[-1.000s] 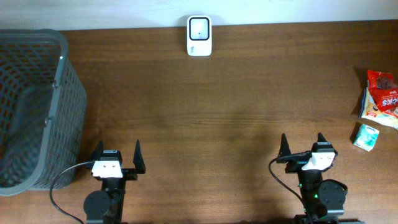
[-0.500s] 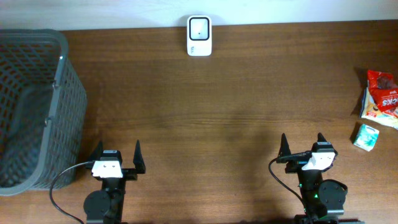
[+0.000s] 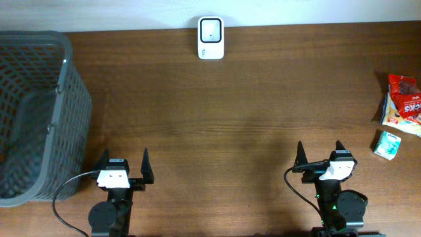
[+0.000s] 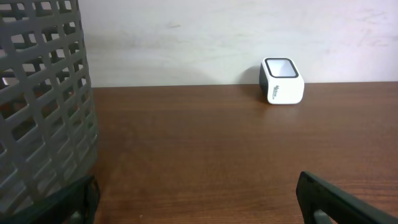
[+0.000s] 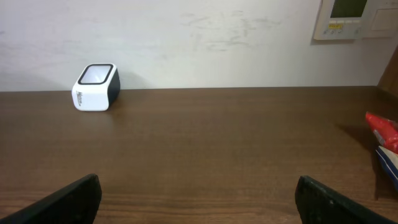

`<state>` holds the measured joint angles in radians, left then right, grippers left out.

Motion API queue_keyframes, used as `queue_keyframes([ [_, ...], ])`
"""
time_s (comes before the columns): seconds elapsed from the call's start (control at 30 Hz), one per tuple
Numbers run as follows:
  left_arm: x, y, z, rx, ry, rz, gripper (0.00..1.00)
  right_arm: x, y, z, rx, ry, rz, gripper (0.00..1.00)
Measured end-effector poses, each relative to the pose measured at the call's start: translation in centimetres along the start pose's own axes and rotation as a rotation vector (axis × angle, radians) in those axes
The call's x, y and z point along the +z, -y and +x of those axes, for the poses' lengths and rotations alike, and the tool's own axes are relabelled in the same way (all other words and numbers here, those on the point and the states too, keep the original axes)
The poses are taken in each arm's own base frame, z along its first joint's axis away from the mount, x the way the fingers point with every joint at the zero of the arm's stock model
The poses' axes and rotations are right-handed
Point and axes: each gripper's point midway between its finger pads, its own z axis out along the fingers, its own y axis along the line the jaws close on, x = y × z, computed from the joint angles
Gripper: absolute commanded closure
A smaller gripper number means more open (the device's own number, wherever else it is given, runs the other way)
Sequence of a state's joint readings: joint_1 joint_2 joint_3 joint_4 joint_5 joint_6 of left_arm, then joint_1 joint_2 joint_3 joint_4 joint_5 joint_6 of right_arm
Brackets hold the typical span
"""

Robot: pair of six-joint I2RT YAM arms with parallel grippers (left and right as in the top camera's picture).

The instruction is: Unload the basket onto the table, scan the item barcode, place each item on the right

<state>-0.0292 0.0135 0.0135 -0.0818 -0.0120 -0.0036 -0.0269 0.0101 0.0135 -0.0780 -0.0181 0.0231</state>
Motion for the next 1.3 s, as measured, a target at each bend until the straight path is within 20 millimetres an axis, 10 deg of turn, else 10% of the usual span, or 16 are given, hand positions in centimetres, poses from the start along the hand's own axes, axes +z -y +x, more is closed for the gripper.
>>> queue_keyframes([
  [1.3, 0.0, 0.0, 0.0, 0.0, 0.0, 0.0, 0.01, 0.0, 0.0, 0.0, 0.0, 0.0, 0.0, 0.01],
])
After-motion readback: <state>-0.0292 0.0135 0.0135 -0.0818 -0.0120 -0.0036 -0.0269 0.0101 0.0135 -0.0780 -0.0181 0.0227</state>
